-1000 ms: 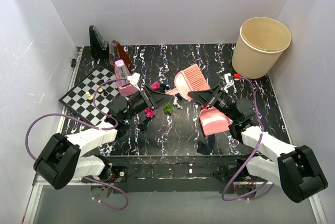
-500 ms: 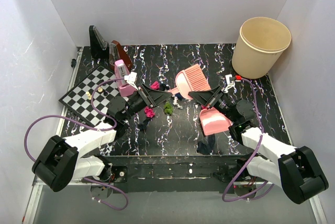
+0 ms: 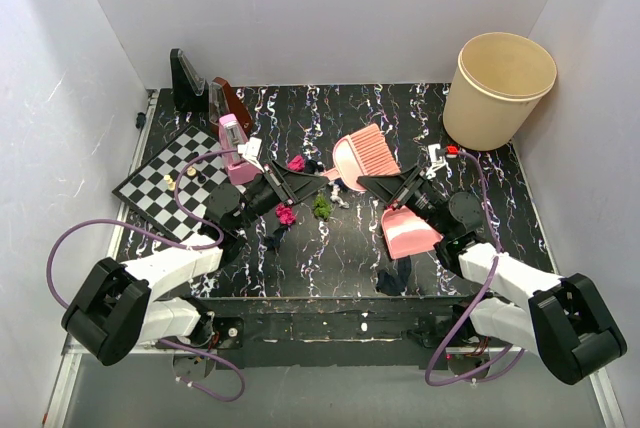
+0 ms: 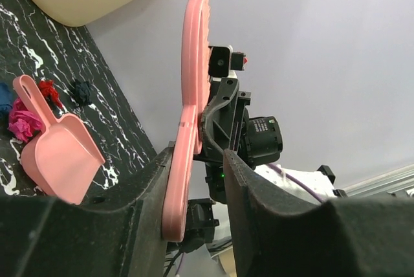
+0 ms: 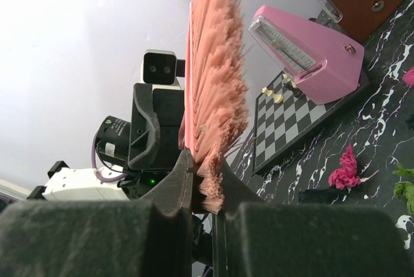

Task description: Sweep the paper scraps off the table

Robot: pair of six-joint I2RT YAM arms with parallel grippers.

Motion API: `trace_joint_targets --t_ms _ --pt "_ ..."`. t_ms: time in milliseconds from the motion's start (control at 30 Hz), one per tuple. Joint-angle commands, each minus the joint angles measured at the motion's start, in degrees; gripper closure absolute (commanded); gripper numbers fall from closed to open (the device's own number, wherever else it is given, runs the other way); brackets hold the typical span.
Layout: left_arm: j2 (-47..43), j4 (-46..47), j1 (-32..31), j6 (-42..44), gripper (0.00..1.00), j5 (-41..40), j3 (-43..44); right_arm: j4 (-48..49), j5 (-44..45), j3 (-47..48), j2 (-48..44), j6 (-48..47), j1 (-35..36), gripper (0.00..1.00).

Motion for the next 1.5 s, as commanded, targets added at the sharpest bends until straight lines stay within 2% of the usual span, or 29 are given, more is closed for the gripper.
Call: trace_joint_targets --t_ms 0,33,67,100,167,200,233,267,300,367,467,567,667,767,867,967,1033,1067,1267,1467 --pt "-0.6 0.8 -0.2 0.3 0.70 -0.4 1.3 4.4 1.4 -0.5 -0.2 -1.0 0.4 0.99" --pt "-0.7 0.6 -0.2 0.3 0.78 -0.4 1.4 4.4 1.4 -0.5 -0.3 -1.0 0.3 0.99" --pt "-0.6 0.5 -0.2 0.3 0.96 -0.3 1.5 4.4 1.4 -0.6 -0.3 -1.2 0.3 0.99" --pt "-0.7 0.1 -0.2 0.3 1.00 -0.4 1.5 4.4 1.4 -0.7 -0.3 -1.1 0.4 0.99" --pt "-1.0 -1.1 -0.2 0.7 1.00 -0.9 1.5 4.3 1.5 -0.7 -0.5 -1.3 0.3 0.98" --pt "-1.5 -1.5 -0.2 1.1 1.00 -0.9 1.5 4.0 1.6 -1.0 -0.8 -1.3 0.3 0.78" --pt "-2.1 -3.2 -0.1 1.7 1.00 -1.2 1.5 3.6 1.9 -1.3 -1.7 -2.0 0.3 0.54" --pt "-3.3 -4.9 0.3 2.3 1.00 -1.7 1.5 2.2 2.6 -1.6 -2.7 -2.7 0.3 0.39" --pt "-5.2 -7.4 0.7 3.1 1.00 -2.3 1.5 -0.7 3.4 -1.8 -4.4 -3.6 0.4 0.26" --pt "-9.0 -17.6 2.6 5.4 1.00 -2.4 2.8 -9.4 5.0 -1.1 -8.8 -7.0 0.3 0.19" --pt "-15.4 -39.4 4.4 11.8 1.00 -6.9 8.8 -24.4 8.5 0.3 -16.8 -14.1 0.3 0.16" --pt "-19.7 -59.6 4.7 18.0 1.00 -14.4 15.7 -44.1 16.4 4.2 -24.2 -21.6 0.2 0.15" --pt "-23.0 -70.2 4.9 20.7 1.00 -19.9 19.6 -58.4 23.6 8.3 -27.5 -29.5 0.2 0.15" --pt "-26.7 -71.1 5.0 22.1 1.00 -20.9 18.2 -67.9 27.9 12.8 -26.3 -36.5 0.2 0.15" --pt "-29.6 -69.3 5.0 22.2 1.00 -20.3 15.4 -76.2 31.9 19.1 -20.2 -41.1 0.1 0.13" --pt "-29.9 -73.0 5.0 23.0 1.00 -21.0 16.1 -83.9 34.0 26.9 -9.4 -43.7 0.1 0.14" --pt "-30.0 -76.4 5.0 24.0 1.00 -23.4 17.0 -88.4 35.1 32.8 -0.2 -44.6 -0.3 0.22" --pt "-30.3 -77.6 5.0 24.6 1.00 -24.0 17.4 -89.5 35.4 34.7 3.5 -44.9 -0.4 0.26" --pt "-33.9 -83.4 5.0 26.2 1.00 -27.9 17.6 -91.2 35.6 43.5 18.9 -48.0 -2.0 0.31" --pt "-35.2 -85.9 5.0 26.8 1.00 -29.4 18.3 -93.2 33.2 47.5 26.9 -48.5 -3.9 0.34"
